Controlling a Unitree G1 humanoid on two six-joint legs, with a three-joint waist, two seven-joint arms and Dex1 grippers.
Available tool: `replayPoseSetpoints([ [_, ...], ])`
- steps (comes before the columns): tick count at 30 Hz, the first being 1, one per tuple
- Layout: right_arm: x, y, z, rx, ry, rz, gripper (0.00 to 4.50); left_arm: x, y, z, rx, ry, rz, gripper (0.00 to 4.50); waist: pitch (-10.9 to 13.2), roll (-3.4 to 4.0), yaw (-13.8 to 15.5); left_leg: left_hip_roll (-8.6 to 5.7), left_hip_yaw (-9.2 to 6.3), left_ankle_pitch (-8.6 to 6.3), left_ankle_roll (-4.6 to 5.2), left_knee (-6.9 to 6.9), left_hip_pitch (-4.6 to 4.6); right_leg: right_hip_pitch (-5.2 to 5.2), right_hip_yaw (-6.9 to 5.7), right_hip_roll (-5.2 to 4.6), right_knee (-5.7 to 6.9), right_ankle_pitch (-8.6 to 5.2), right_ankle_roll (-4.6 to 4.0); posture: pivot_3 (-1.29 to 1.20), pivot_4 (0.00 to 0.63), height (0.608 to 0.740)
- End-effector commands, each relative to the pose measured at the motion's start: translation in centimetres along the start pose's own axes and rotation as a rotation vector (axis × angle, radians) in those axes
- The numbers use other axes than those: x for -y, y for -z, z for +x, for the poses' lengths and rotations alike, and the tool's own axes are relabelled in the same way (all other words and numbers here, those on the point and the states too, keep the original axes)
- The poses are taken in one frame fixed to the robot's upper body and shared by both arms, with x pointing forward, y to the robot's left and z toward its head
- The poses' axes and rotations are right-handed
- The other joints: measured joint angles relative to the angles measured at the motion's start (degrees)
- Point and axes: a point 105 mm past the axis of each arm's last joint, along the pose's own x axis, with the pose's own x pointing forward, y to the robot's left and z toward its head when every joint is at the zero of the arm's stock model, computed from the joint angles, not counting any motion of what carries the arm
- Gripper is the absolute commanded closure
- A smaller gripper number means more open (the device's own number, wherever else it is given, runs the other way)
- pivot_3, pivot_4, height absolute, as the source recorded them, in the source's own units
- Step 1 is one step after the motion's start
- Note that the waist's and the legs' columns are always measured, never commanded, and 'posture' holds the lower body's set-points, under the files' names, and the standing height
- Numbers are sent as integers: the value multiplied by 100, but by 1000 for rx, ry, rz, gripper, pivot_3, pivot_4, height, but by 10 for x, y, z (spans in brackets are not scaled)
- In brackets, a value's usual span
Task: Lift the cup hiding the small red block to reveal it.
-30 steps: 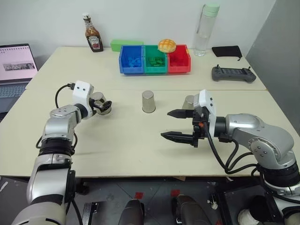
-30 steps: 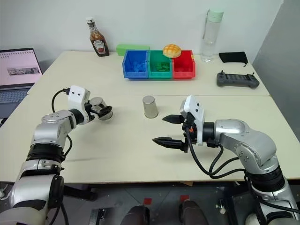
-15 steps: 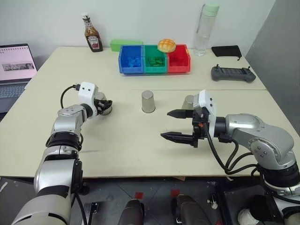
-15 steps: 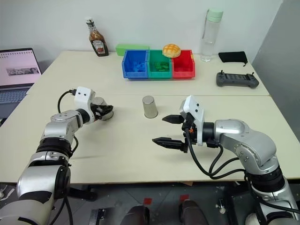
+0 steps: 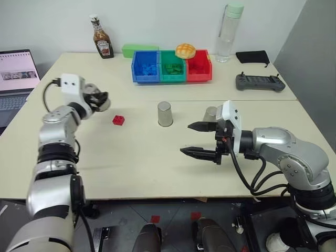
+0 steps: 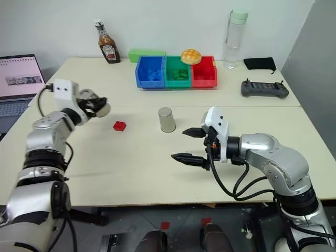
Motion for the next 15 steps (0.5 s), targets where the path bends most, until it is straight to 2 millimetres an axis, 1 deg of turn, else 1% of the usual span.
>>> replayPoseSetpoints([
  [1, -3, -8, 1, 32, -14, -41, 0, -16, 5, -4, -19, -71, 11, 1743, 0, 0, 15, 0, 0, 0, 0, 0, 0, 0, -1, 0, 0, 0, 0, 0, 150, 740],
  [4, -3, -9, 2, 41, -14, -42, 0, -22, 20, -5, -50, -105, -46, 1743, 0, -1, 42, -1, -3, 0, 0, 2, -3, 0, -5, 0, 0, 0, 0, 0, 150, 740],
  [8, -3, -9, 4, 47, -15, -44, 0, -17, 29, -3, -67, -93, -83, 1743, -1, -2, 44, -2, -5, 0, 0, 4, -8, 0, -7, -1, -2, 1, -1, 0, 150, 740],
  [13, -5, -9, 4, 47, -19, -45, 0, -20, 38, -4, -90, -112, -126, 1743, -1, -2, 29, -1, -6, 0, 0, 3, -8, -1, -8, -1, -1, 1, -2, 0, 150, 740],
  [14, -5, -9, 4, 45, -18, -44, 0, -21, 40, -5, -96, -122, -129, 1043, -1, -2, 28, -1, -6, 0, 0, 2, -8, -2, -8, -1, 0, 1, -2, 0, 150, 740],
  [15, -5, -9, 3, 44, -18, -44, 0, -22, 41, -5, -101, -125, -133, 948, -1, -2, 27, -1, -6, 0, 0, 2, -8, -2, -8, -1, 0, 1, -2, 0, 150, 740],
])
